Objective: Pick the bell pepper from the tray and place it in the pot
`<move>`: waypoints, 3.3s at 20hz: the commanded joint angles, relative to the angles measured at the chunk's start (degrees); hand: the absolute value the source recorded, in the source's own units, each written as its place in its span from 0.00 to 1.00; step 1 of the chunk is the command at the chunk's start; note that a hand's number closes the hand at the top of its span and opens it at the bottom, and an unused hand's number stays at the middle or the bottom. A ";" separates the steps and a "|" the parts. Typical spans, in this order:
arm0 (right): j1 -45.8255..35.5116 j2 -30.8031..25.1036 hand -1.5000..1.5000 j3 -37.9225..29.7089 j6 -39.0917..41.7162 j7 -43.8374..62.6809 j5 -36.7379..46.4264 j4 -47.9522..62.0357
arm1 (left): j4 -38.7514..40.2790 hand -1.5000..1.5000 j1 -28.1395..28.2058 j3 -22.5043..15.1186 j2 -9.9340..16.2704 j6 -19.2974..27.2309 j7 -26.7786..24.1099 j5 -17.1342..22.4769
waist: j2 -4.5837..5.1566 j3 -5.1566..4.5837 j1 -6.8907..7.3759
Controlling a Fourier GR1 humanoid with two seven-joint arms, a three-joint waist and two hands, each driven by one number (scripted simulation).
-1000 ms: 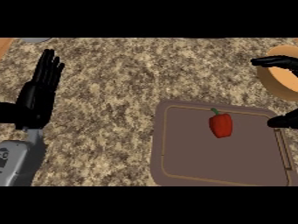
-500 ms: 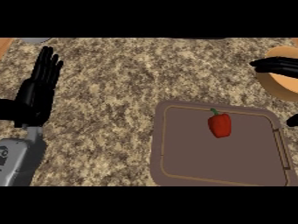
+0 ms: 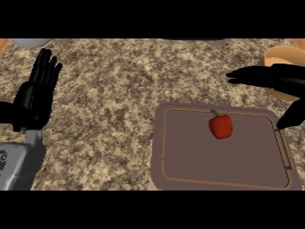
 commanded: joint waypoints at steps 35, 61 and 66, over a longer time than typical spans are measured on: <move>5.03 22.86 0.00 -1.97 -6.01 -2.19 26.23 11.23 | -1.71 0.50 1.56 8.25 -0.69 -6.87 2.70 -1.32 | -0.18 -0.02 -0.83; 4.32 40.85 1.00 -8.82 -14.92 21.34 36.20 6.76 | -3.48 0.50 0.34 5.64 -4.34 -4.15 4.88 -5.32 | -0.87 -0.13 -1.43; 0.20 45.70 1.00 -9.52 -16.39 44.98 35.96 2.17 | -1.45 0.50 1.07 5.32 -4.55 -4.08 3.14 -6.47 | -0.93 -0.16 -0.97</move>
